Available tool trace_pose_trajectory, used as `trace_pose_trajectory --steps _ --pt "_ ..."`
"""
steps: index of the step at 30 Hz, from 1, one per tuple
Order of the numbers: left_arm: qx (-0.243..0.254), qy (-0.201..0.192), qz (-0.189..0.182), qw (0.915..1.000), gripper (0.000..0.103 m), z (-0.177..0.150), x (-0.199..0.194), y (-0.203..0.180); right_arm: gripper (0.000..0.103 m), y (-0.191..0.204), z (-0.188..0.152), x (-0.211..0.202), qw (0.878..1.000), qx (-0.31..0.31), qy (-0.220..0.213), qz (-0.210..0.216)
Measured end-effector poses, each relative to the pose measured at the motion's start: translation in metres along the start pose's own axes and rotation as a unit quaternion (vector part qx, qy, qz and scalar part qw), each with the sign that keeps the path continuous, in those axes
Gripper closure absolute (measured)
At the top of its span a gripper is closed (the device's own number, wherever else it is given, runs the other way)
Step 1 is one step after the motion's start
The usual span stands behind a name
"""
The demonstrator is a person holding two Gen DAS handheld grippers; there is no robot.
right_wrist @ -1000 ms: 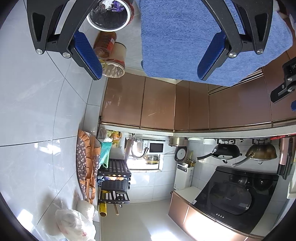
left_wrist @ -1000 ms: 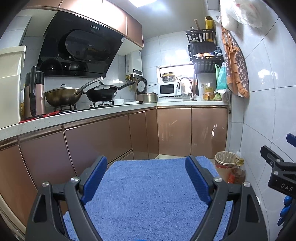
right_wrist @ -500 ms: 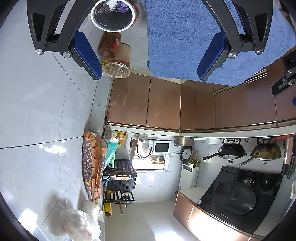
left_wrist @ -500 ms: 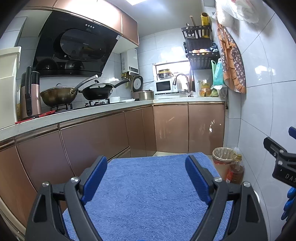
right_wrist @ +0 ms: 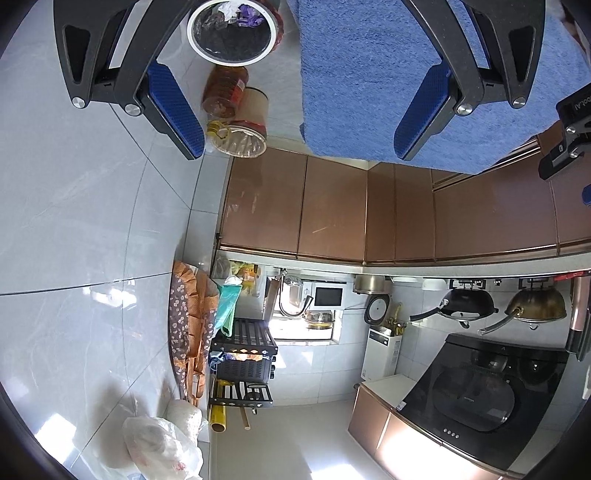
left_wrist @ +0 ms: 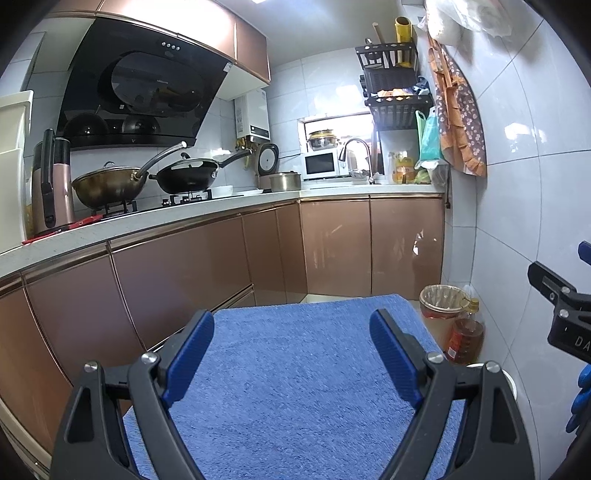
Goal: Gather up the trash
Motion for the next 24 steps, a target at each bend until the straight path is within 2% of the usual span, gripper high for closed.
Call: trace_pose_trajectory --steps 24 --pt "0.002 0.02 -0.009 0.9998 0.017 -0.01 0.017 -0.007 0.0 -0.006 -0.013 0.019 1.0 -0.001 0.021 0.004"
Point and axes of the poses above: each gripper's, at about its wrist camera, not at the fingertips, and x roughly the way its jaws point, y to its left, z to its top, the point moved 9 cm from there along x, roughly the way its jaws point, and after that the axes turned 10 degrees about -z, right-handed, at the moved point
